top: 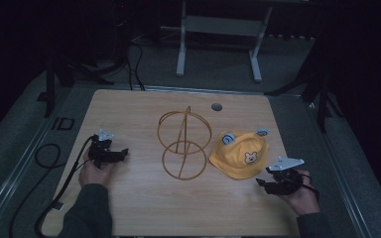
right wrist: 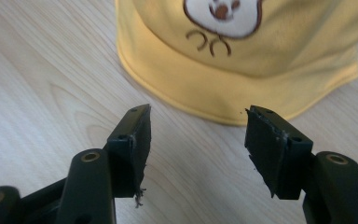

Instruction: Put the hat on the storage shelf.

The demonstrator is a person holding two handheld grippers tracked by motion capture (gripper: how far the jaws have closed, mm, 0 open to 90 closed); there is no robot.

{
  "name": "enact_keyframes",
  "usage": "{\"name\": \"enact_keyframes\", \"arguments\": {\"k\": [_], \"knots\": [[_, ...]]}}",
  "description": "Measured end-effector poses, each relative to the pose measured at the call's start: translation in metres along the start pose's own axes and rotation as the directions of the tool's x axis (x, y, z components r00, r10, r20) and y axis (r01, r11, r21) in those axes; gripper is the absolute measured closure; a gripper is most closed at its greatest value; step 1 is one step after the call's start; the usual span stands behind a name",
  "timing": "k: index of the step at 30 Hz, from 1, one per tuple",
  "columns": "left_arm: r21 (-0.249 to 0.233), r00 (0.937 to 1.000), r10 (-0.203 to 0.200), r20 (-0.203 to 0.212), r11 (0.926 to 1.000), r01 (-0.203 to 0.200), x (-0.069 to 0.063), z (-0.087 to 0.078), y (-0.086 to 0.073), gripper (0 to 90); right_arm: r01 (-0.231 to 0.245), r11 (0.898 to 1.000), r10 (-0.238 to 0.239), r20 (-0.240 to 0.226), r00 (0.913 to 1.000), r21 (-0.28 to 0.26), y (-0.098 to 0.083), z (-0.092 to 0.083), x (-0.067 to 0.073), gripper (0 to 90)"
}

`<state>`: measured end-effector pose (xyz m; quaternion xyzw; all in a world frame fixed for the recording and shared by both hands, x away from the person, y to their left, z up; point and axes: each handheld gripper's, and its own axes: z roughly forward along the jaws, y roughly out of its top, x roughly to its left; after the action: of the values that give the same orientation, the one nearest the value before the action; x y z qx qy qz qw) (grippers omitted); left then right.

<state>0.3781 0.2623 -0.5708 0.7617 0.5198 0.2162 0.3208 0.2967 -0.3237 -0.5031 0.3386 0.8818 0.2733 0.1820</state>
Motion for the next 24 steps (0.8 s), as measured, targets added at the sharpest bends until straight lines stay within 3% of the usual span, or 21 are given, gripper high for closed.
{"name": "enact_keyframes", "arguments": {"k": [12, 17, 24], "knots": [[0.0, 1.0, -0.001, 0.0, 1.0, 0.001, 0.0, 0.0, 0.0, 15.3, 0.068, 0.998, -0.067, -0.024, 0.9974, 0.019, 0.023, -0.012, -0.004, 40.0], [0.0, 1.0, -0.001, -0.001, 1.0, 0.001, 0.0, 0.0, 0.0, 15.3, 0.111, 0.993, -0.107, -0.064, 0.9922, 0.051, 0.031, -0.013, -0.005, 41.2], [0.0, 1.0, -0.001, -0.001, 1.0, 0.001, 0.0, 0.0, 0.0, 15.4, 0.147, 0.988, -0.143, -0.071, 0.9872, 0.056, 0.043, -0.018, -0.005, 42.0]]}}
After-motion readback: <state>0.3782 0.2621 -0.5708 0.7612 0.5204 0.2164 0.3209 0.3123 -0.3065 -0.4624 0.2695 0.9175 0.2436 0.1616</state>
